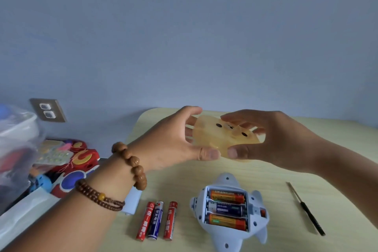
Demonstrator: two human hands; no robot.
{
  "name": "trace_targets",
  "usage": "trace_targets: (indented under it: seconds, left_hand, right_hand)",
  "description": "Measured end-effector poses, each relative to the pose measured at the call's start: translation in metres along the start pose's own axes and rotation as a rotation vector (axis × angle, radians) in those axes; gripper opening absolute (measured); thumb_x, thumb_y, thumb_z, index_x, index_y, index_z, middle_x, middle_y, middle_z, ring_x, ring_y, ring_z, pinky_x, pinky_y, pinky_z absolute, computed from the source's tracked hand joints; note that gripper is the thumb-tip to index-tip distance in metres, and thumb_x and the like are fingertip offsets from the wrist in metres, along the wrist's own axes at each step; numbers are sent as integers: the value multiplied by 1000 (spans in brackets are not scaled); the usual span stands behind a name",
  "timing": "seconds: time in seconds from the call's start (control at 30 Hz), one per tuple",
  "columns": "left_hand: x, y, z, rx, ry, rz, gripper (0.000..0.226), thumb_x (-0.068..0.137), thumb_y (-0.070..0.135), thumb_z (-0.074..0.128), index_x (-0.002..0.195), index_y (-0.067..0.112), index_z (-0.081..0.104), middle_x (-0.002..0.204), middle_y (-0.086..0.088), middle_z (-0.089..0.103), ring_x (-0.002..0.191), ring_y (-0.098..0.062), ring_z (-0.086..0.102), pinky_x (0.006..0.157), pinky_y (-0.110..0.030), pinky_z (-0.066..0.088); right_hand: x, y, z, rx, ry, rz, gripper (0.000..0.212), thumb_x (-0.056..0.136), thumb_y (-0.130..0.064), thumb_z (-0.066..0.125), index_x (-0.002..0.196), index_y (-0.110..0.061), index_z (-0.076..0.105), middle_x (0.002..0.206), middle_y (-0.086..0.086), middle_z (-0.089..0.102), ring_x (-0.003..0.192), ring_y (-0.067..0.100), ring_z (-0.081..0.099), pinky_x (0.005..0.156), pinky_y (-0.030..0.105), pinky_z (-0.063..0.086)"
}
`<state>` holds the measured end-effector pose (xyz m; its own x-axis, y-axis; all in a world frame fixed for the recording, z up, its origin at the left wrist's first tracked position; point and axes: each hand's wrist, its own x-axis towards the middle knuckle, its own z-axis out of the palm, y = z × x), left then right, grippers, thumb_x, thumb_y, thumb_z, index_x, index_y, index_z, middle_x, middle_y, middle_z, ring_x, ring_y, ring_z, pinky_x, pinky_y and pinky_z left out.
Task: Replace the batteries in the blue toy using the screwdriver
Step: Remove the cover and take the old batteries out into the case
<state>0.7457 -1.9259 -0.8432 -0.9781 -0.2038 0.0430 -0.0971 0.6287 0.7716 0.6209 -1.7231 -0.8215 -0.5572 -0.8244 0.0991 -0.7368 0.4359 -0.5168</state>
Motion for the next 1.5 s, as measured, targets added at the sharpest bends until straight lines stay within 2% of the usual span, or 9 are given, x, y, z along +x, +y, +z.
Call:
trace_targets:
  seconds: [0.13, 0.43, 0.57, 0.67, 0.73, 0.93, 1.1, 1.27, 1.5]
  left_hand:
    - [2, -5, 0, -235, -6, 49, 105, 41, 67, 88, 134, 32, 56, 128, 11, 69, 114, -6, 68, 100, -39, 55]
    - [-3, -9, 2, -363, 55, 63, 86, 52, 32, 92, 131, 27, 59, 121, 9, 74, 109, -7, 71, 100, -38, 55]
    - [-6, -12, 6, -404, 23, 121, 94, 57, 24, 95, 139, 24, 51, 128, 0, 70, 116, -15, 69, 101, -44, 54]
    - [-8, -13, 9, -476, 67, 133, 103, 56, 27, 95, 140, 31, 36, 126, -1, 72, 114, -14, 71, 98, -42, 56]
    - [-8, -13, 12, -475, 60, 183, 85, 63, 25, 92, 125, 29, 35, 126, -2, 71, 115, -14, 70, 98, -36, 56]
    - [-10, -15, 17, 52, 228, 257, 33, 65, 55, 80, 78, 29, 65, 134, 21, 57, 126, 9, 53, 107, -19, 46]
    - [-15, -19, 15, 310, 231, 332, 19, 68, 50, 81, 76, 34, 76, 104, 23, 56, 103, 2, 56, 88, -4, 38]
    - [-19, -22, 24, 424, 136, 375, 9, 78, 29, 84, 84, 33, 80, 88, 20, 59, 91, 1, 57, 79, -17, 49]
    - [-21, -23, 23, 341, 77, 292, 14, 74, 21, 88, 82, 32, 83, 86, 22, 67, 89, 3, 62, 75, -6, 45]
  right_hand:
    - [-5, -4, -4, 68, 26, -31, 77, 64, -72, 71, 132, -41, 58, 117, -26, 68, 106, -3, 64, 96, 33, 55]
    - [1, -10, -5, 251, 64, 12, 60, 63, -57, 82, 119, -39, 70, 112, -24, 74, 102, -5, 68, 97, 32, 55]
    - [4, -8, -11, 430, 17, -6, 60, 79, -56, 69, 108, -5, 74, 105, 25, 71, 97, 40, 67, 95, 59, 52]
    - [9, -7, -15, 533, 64, 34, 45, 84, -52, 68, 107, -14, 76, 99, 10, 78, 87, 28, 76, 85, 49, 61]
    - [15, -9, -13, 586, 164, 69, 40, 87, -49, 62, 103, -14, 74, 100, 9, 77, 81, 27, 78, 78, 47, 63]
    - [43, 2, -4, 470, 393, 206, 32, 94, -47, 59, 90, -17, 69, 68, 7, 75, 61, 24, 77, 69, 38, 65]
    - [60, 25, 17, 282, 325, 239, 20, 95, -34, 62, 82, -21, 71, 72, -2, 76, 52, 9, 69, 48, 28, 53]
    - [65, 34, 37, 107, 270, 233, 19, 94, -37, 62, 88, -23, 74, 72, -12, 64, 63, 5, 59, 53, 21, 38]
    - [63, 43, 53, 104, 200, 298, 23, 91, -43, 65, 88, -25, 79, 77, -14, 66, 66, 0, 55, 53, 20, 41]
